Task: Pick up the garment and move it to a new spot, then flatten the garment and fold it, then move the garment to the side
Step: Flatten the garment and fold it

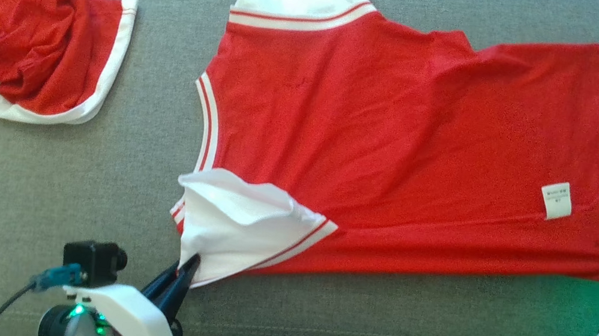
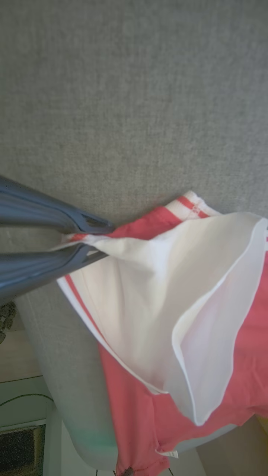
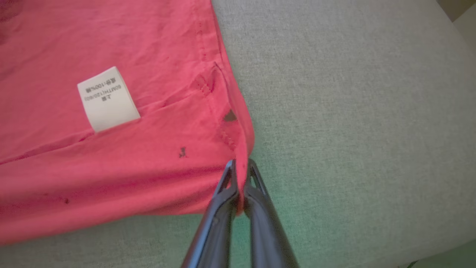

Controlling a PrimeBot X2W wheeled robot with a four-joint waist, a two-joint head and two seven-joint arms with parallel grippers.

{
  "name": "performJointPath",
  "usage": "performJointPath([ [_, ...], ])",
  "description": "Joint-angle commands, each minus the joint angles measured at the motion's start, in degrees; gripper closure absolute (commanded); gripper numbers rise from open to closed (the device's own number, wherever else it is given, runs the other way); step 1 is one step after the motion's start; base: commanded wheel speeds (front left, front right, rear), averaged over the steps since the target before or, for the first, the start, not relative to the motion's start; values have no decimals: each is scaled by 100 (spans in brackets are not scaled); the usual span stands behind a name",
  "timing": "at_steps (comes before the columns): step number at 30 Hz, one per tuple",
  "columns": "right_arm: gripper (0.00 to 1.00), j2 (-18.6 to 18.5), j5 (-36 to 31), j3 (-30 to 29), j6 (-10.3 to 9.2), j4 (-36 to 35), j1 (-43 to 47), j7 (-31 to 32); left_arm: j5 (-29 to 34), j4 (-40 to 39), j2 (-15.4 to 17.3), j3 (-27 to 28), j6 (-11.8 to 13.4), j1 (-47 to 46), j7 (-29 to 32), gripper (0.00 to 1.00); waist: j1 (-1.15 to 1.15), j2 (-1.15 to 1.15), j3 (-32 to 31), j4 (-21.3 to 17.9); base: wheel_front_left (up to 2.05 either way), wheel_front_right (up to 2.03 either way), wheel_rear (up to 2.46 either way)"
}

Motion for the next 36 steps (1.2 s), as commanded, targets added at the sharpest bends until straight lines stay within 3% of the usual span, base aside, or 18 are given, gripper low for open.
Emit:
performJointPath([
  [1,100,-84,-18,-10,-3,-269,91,78,-35,-264,200,170,171,74,144,100,0,0,-11,-16,0,0,0],
  [2,94,-84,-23,-10,-3,-270,101,77,-37,-292,210,171,204,75,183,78,0,0,-19,-23,0,0,0],
  [3,94,-84,-23,-10,-3,-270,101,77,-37,-292,210,171,204,75,183,78,0,0,-19,-23,0,0,0],
  [4,56,-84,0,-29,-3,-275,106,58,-29,-320,215,178,250,74,209,55,0,0,-30,-29,0,0,0],
  [5,0,-84,18,-92,-3,-319,115,-12,-13,-390,220,194,331,83,231,0,0,0,-69,-42,0,0,0],
  [12,0,-84,74,-137,-3,-843,283,-235,108,-780,451,308,598,272,281,0,0,0,-270,-118,0,0,0],
  [16,0,-84,220,9,-3,-1390,269,-543,331,-1455,861,650,817,221,243,0,0,0,-319,-205,0,0,0],
  [19,0,-84,481,248,-3,-1508,203,-818,449,-1828,1136,929,829,-301,350,0,0,0,-273,-257,0,0,0],
  [21,0,-84,565,401,-3,-1446,140,-1008,510,-1840,1306,1031,702,-882,509,0,0,0,-162,-309,0,0,0],
  [25,0,-84,580,784,-3,-1260,-53,-1386,511,-1396,1479,932,128,-2300,927,0,0,0,90,-439,0,0,0],
  [31,0,-84,669,1208,-3,-1079,-289,-1606,404,93,1456,571,-797,-4366,1727,0,0,0,529,-604,0,0,0],
  [36,0,-84,732,1423,-3,-1058,-461,-1733,341,1226,1418,369,-1274,-5594,2378,0,0,0,923,-808,0,0,0],
])
